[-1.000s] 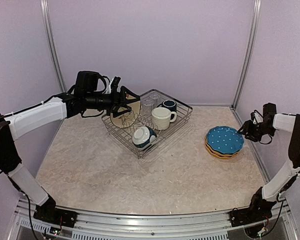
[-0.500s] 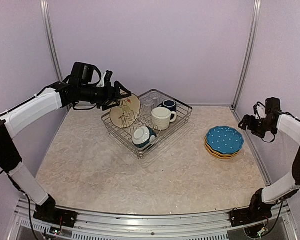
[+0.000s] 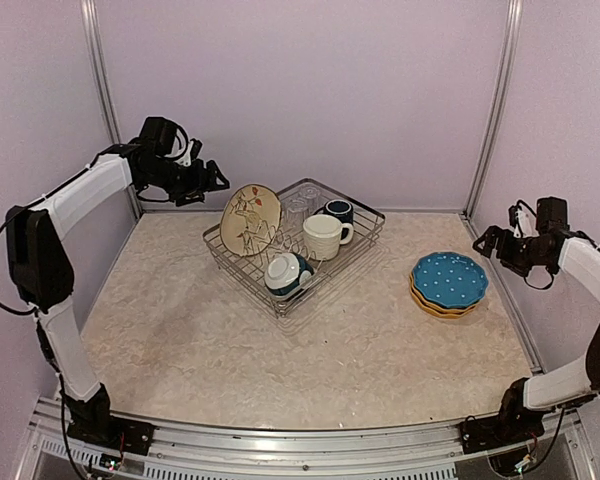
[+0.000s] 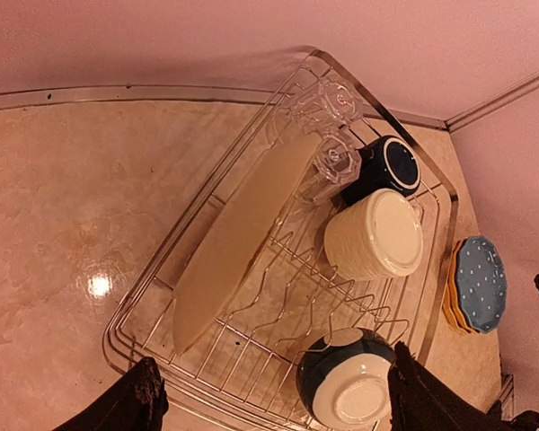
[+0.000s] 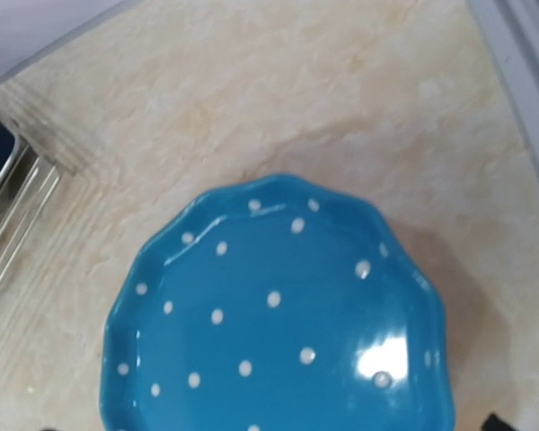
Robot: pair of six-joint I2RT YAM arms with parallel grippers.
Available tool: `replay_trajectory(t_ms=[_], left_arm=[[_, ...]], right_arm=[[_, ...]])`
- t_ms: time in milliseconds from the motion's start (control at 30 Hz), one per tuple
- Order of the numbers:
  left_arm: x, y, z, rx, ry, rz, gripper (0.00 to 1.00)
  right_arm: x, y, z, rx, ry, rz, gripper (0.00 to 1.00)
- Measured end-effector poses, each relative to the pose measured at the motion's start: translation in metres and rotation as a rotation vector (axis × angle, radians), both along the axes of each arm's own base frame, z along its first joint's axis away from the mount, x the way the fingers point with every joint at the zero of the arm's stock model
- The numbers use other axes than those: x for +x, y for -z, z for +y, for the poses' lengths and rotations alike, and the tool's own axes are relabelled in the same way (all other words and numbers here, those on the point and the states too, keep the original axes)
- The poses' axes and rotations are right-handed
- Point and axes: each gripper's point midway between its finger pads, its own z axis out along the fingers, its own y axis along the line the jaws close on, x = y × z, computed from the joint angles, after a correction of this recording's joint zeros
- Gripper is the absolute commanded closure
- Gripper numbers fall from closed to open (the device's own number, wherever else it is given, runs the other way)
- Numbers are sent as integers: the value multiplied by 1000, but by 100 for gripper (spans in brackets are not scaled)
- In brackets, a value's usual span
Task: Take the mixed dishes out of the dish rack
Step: Grab the plate from the dish rack.
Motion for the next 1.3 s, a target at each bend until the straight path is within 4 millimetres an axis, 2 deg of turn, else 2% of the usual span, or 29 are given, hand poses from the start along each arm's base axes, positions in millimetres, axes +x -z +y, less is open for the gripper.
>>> replay_trajectory(t_ms=[167,367,467,700,800,933,1133,1300], left_arm=[[23,16,-2,57,20,3,22],[42,38,-8,119,43,8,26],[48,52,-12,190,51,-1,33],[59,74,-36,380,95,-63,52],[66,81,-34,430,90,-74,57],[70,89,-26,482,90,-78,65],[73,89,-24,528,119,-107,77],[72,92,-28,570,144,-133,81]], right_arm=[[-5,11,4,20,-5,24,0],[-6,11,3,17,-3,23,0],[-6,10,3,17,-3,22,0],[-7,13,3,18,-3,27,0],[-8,15,4,19,-2,32,0],[-10,18,4,20,-2,38,0],[-11,19,4,23,0,43,0],[-11,20,4,27,4,44,0]])
